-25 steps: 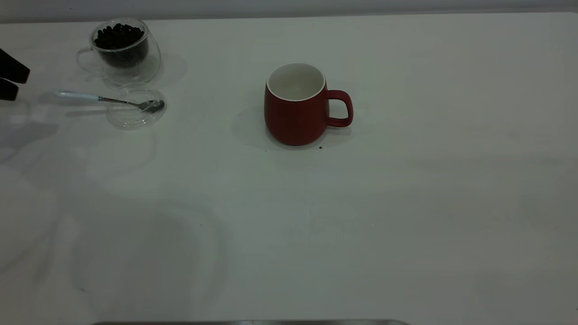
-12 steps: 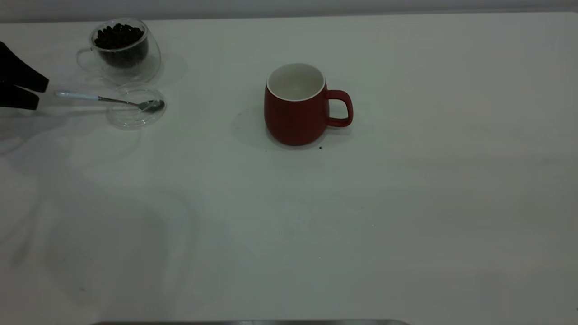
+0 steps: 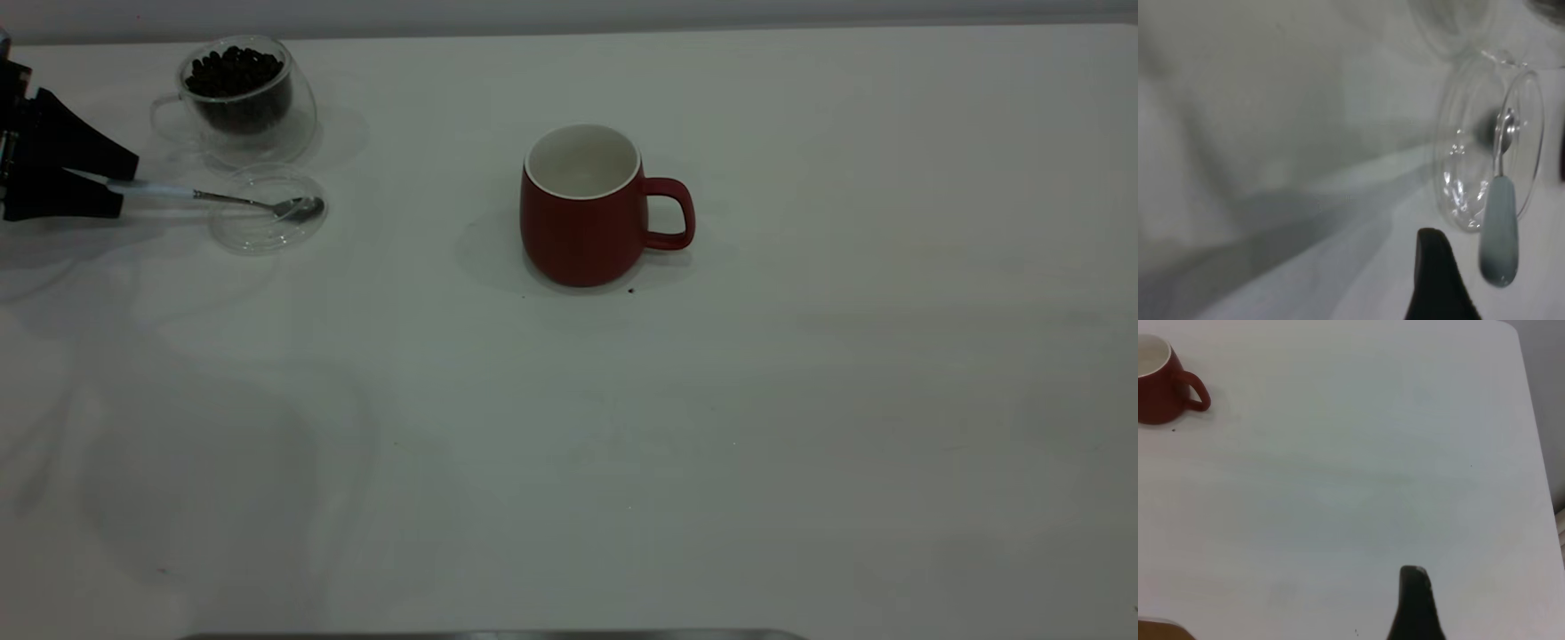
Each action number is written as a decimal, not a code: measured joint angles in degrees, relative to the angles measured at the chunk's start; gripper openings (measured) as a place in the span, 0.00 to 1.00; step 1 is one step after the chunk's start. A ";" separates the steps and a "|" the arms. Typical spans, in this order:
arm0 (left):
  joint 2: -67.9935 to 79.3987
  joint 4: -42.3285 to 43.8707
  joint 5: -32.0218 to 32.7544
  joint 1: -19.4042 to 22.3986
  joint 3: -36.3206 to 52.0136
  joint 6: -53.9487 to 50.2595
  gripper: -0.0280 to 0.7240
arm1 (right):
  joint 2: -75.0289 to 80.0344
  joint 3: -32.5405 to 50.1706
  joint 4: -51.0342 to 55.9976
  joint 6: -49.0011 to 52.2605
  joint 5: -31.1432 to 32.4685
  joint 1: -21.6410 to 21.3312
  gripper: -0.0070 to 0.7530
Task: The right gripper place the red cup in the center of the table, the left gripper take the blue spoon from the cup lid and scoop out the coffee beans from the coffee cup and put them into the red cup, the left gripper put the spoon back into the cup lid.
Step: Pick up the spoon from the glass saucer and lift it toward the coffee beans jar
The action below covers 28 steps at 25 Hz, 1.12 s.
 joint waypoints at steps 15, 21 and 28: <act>0.14 -2.95 0.10 -1.47 -0.23 -0.06 0.72 | 0.00 0.00 0.00 -0.05 0.00 0.00 0.79; 0.14 -2.95 0.10 -3.08 -0.29 -0.06 0.72 | 0.00 0.00 0.00 -0.05 0.00 0.00 0.79; 0.14 -2.95 0.10 -3.99 -0.29 -0.06 0.72 | 0.00 0.00 0.00 -0.05 0.00 0.00 0.79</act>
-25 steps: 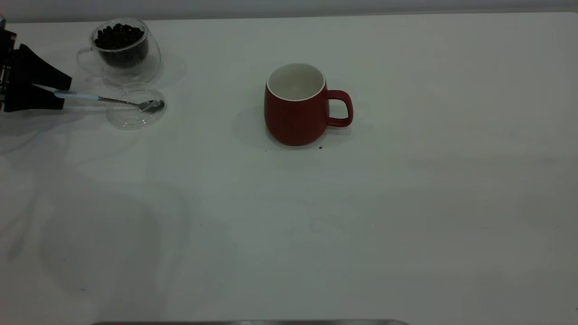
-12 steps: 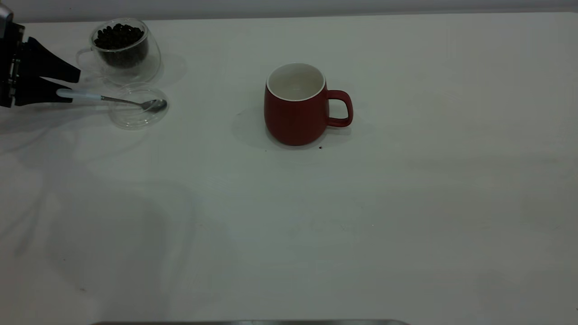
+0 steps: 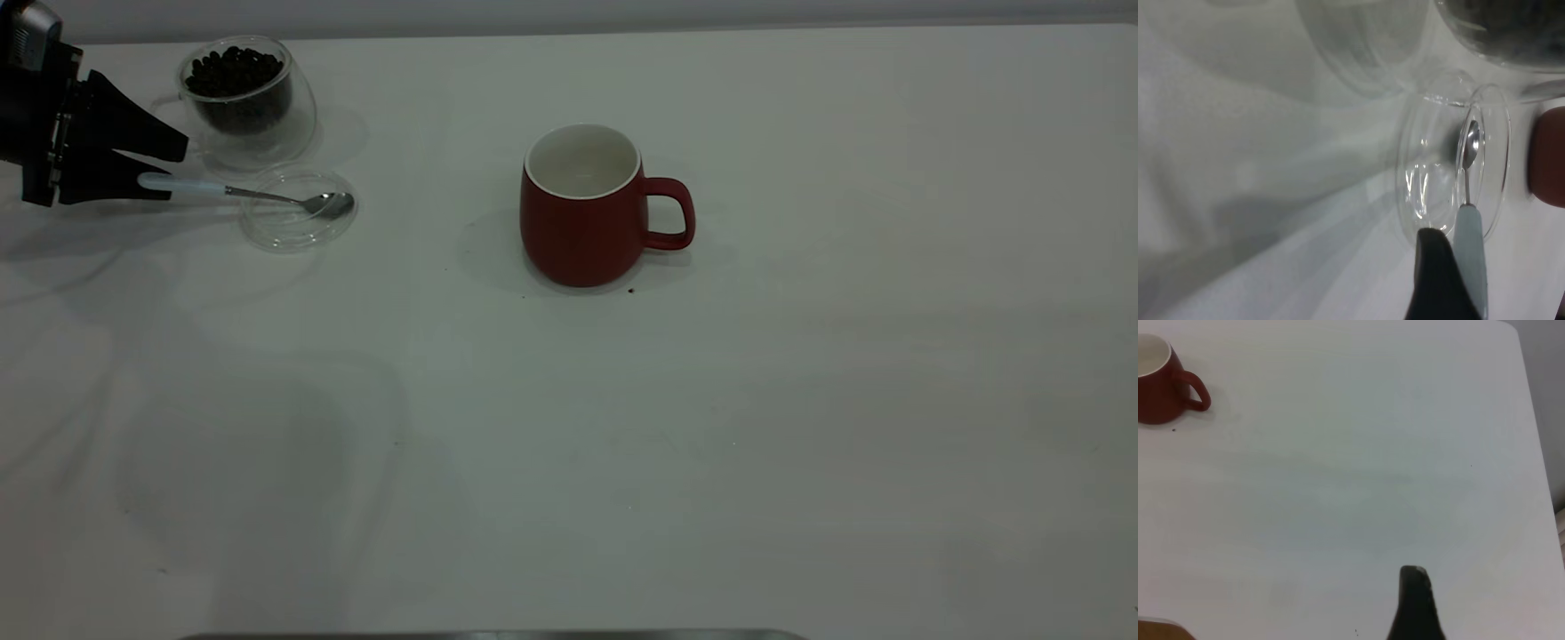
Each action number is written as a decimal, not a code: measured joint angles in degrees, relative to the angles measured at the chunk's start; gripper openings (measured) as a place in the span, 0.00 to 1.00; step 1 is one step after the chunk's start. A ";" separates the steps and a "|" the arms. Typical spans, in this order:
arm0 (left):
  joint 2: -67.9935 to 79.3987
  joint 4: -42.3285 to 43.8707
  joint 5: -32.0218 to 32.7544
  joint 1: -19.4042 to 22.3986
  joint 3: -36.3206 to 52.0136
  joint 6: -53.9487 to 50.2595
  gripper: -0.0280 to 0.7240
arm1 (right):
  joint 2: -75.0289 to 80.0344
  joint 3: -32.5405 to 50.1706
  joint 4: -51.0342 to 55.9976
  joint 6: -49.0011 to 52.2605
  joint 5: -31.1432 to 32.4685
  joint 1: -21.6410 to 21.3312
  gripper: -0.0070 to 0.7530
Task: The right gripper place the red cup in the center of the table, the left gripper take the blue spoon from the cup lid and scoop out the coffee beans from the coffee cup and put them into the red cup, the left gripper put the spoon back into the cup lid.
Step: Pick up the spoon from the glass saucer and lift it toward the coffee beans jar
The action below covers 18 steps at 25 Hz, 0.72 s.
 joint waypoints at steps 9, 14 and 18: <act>0.00 0.00 -0.13 0.00 0.00 0.00 0.72 | 0.00 0.00 0.00 0.00 0.00 0.00 0.79; 0.00 0.00 -0.81 0.00 0.00 0.00 0.72 | 0.00 0.00 0.00 0.00 0.00 0.00 0.79; 0.00 0.00 -1.37 0.00 0.00 0.00 0.72 | 0.00 0.00 0.00 0.00 0.00 0.00 0.79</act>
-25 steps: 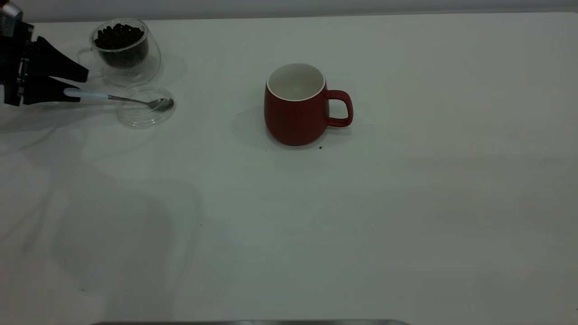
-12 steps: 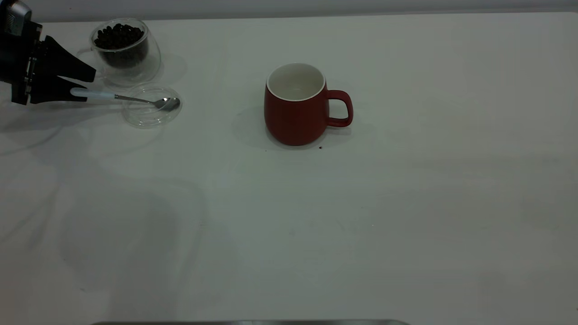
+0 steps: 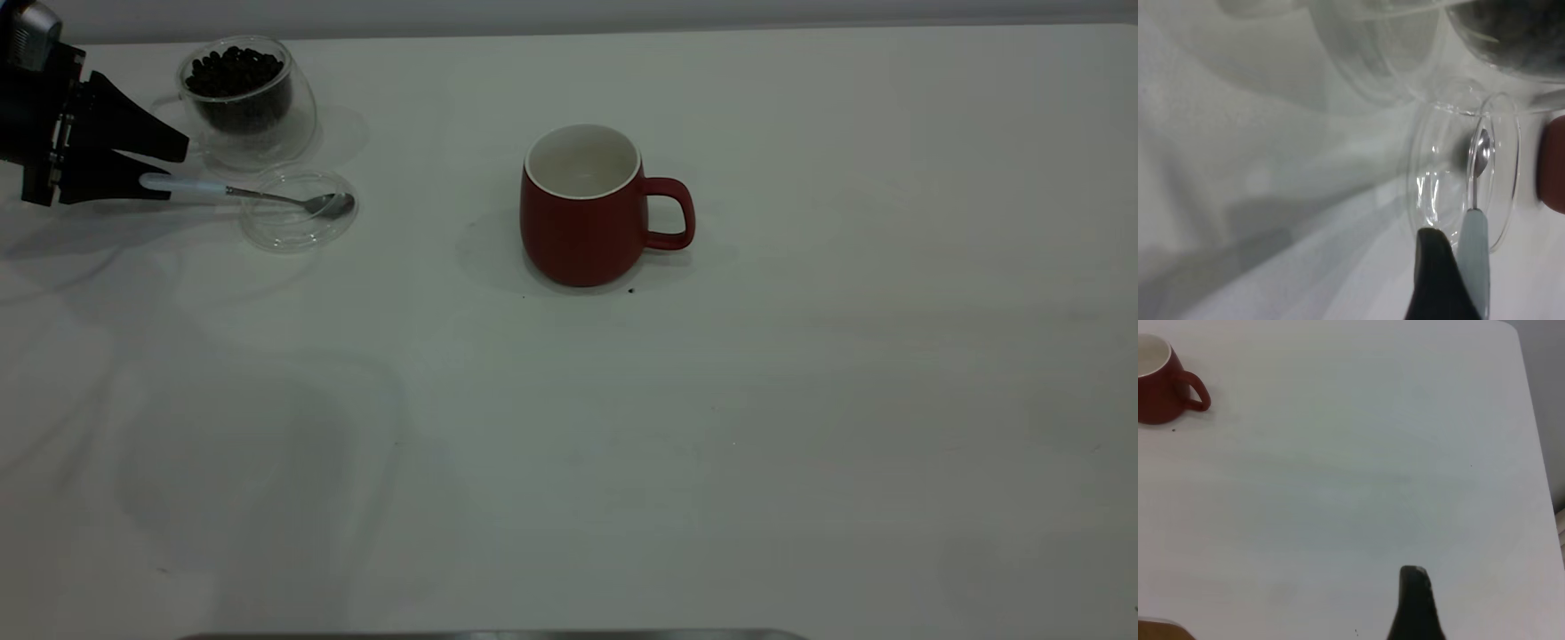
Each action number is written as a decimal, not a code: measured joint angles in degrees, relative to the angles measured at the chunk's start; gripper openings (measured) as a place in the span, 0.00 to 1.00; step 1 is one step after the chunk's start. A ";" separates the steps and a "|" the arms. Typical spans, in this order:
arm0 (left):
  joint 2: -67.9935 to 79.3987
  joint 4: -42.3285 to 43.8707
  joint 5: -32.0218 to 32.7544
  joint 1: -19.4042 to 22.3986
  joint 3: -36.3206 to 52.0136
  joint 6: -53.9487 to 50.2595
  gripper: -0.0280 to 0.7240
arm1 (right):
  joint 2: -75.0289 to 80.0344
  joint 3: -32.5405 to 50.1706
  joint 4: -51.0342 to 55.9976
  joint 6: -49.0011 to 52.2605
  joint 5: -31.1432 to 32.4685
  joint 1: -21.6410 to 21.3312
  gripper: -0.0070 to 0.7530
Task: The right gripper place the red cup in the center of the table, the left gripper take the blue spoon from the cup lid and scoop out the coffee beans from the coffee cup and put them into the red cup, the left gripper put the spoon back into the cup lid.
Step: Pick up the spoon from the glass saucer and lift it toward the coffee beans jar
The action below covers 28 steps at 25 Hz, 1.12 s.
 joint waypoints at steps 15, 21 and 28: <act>0.00 0.98 0.32 -1.60 0.00 0.00 0.71 | 0.00 0.00 0.00 0.00 0.00 0.00 0.79; 0.00 0.04 1.26 -1.66 0.00 -0.10 0.51 | 0.00 0.00 0.00 0.00 0.00 0.00 0.79; 0.00 -0.02 1.32 -1.66 0.00 -1.54 0.25 | 0.00 0.00 0.00 0.00 0.00 0.00 0.79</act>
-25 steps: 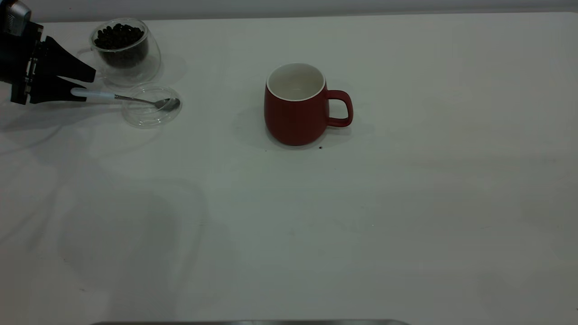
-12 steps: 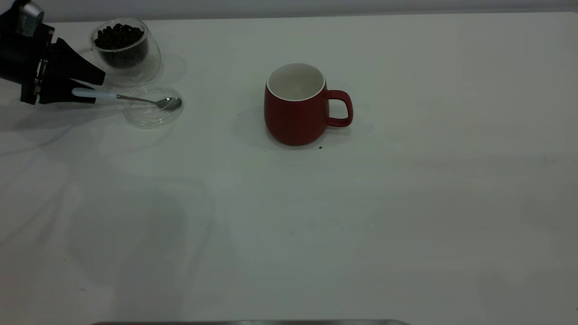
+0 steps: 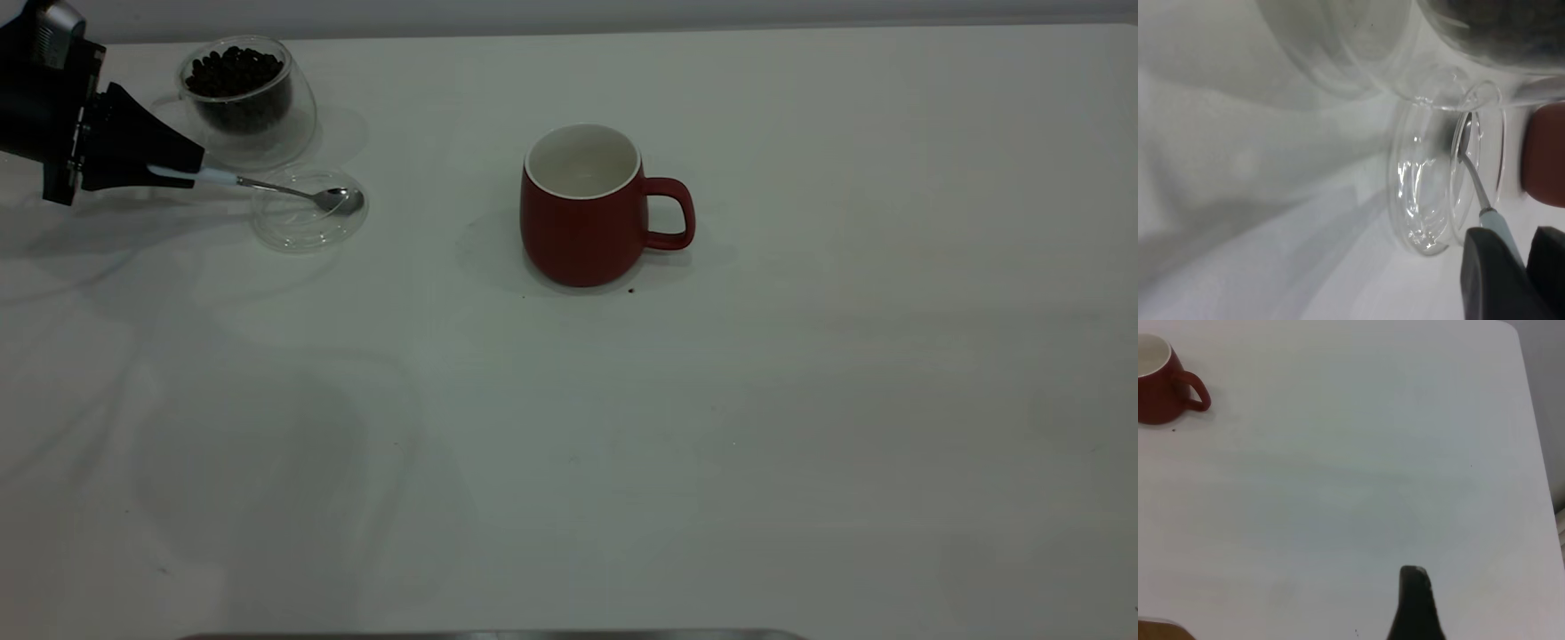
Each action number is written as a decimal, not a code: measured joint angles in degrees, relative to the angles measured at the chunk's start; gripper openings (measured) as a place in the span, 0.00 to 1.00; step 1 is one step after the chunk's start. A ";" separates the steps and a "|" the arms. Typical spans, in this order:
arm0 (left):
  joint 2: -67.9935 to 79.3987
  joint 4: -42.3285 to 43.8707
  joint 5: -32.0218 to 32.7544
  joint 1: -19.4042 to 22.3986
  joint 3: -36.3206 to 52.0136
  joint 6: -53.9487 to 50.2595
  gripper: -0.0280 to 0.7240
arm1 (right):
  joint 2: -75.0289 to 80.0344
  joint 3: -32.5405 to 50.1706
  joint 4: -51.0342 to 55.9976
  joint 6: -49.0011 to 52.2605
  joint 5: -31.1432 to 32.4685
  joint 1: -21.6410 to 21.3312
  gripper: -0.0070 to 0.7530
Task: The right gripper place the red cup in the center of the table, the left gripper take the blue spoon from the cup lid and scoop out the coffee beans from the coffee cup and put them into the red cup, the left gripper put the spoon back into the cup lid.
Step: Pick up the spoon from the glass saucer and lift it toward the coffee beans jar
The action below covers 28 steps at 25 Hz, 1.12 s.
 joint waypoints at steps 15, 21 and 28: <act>0.00 -6.39 0.07 0.00 0.00 -0.48 0.22 | 0.00 0.00 0.00 0.00 0.00 0.00 0.79; 0.00 -6.85 0.07 0.00 0.00 -1.24 0.20 | 0.00 0.00 0.00 0.00 0.00 0.00 0.79; 0.00 -6.85 0.07 0.59 0.00 -3.40 0.20 | 0.00 0.00 0.00 0.00 0.00 0.00 0.79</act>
